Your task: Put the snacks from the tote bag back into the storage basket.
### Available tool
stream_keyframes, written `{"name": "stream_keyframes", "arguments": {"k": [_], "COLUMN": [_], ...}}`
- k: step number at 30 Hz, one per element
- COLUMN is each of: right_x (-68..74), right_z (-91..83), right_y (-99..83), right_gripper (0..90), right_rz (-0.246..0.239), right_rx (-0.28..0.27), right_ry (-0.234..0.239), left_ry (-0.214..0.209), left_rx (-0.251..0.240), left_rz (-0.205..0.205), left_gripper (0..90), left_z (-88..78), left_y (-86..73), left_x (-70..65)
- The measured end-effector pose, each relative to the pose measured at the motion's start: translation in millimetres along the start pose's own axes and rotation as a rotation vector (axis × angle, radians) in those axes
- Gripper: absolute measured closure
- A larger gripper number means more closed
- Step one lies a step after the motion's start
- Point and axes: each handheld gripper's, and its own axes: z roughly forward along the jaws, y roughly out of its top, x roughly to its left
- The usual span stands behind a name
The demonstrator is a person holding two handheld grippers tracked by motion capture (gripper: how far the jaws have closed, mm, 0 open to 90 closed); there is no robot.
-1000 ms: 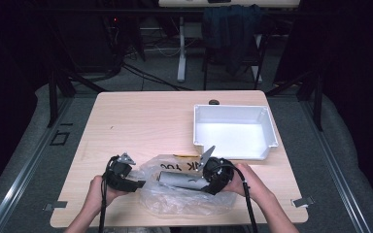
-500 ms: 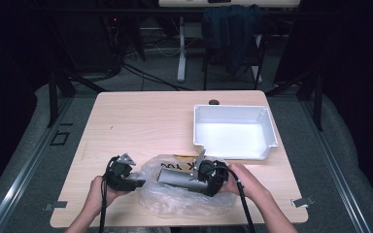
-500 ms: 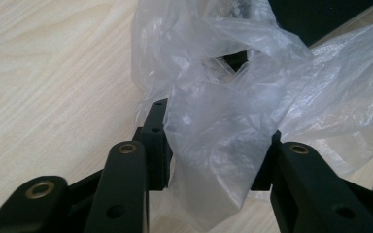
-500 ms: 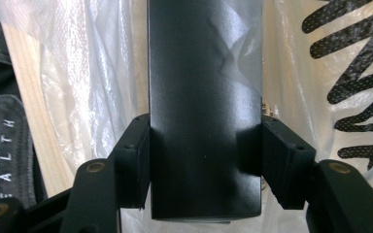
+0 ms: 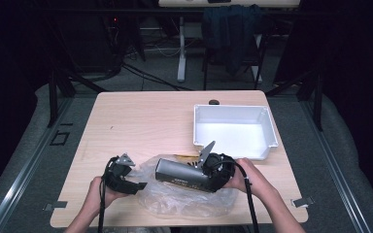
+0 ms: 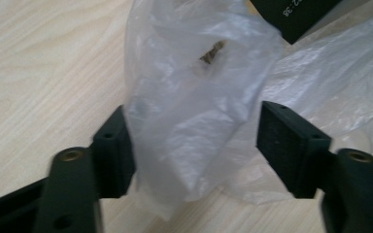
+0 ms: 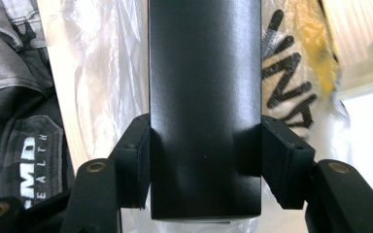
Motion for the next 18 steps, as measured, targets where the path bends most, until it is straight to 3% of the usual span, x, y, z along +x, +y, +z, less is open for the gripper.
{"name": "stream_keyframes", "arguments": {"k": [4, 15, 18], "right_x": [-1.6, -7.0, -7.4], "right_z": [-7.8, -25.8, -30.1], "right_y": [0.1, 3.1, 4.6], "right_gripper": [43.1, 43.0, 43.0], "right_rz": [-0.002, -0.006, -0.004], "right_rx": [-0.009, -0.023, -0.031], "right_ry": [-0.004, -0.016, -0.022], "left_ry": [0.02, 0.011, 0.005], "left_rx": [-0.022, -0.086, -0.113], "left_rz": [0.002, 0.011, 0.02], "left_gripper": [17.5, 0.9, 0.0], "left_z": [-7.8, -32.5, -38.1], "left_y": [-1.1, 0.2, 1.6], "left_x": [-2.1, -8.2, -9.2]}}
